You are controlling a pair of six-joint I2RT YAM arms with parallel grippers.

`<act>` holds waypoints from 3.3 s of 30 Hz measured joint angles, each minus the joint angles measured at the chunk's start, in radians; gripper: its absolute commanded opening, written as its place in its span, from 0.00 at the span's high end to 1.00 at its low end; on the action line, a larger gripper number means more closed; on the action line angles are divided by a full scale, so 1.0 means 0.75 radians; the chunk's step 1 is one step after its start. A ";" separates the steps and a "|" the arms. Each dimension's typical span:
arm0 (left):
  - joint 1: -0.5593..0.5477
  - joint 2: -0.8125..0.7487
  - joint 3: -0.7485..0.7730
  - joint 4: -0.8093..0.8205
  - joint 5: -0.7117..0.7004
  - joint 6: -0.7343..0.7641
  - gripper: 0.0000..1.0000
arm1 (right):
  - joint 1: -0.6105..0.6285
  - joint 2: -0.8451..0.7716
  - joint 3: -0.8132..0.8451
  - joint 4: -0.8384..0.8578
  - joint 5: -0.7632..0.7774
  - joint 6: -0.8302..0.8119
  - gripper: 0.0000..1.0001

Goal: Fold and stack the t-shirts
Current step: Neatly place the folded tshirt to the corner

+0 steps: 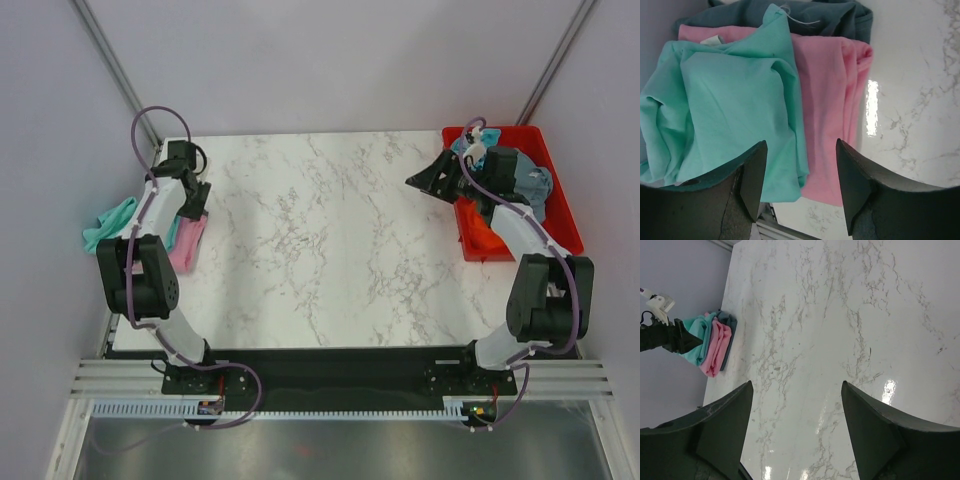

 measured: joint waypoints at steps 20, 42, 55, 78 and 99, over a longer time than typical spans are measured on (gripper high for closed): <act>0.076 0.176 0.065 0.079 -0.191 0.104 0.52 | 0.000 0.180 0.096 0.090 -0.031 0.085 0.21; 0.075 0.174 0.034 0.071 -0.165 0.111 0.49 | 0.000 0.181 0.097 0.139 -0.035 0.109 0.21; 0.074 0.174 0.033 0.066 -0.148 0.111 0.47 | 0.000 0.181 0.097 0.150 -0.035 0.120 0.21; 0.073 0.180 -0.004 0.057 -0.136 0.117 0.98 | 0.000 0.203 0.097 0.179 -0.040 0.155 0.21; -0.027 0.121 -0.013 0.004 -0.105 0.113 0.56 | 0.000 0.203 0.094 0.209 -0.040 0.170 0.21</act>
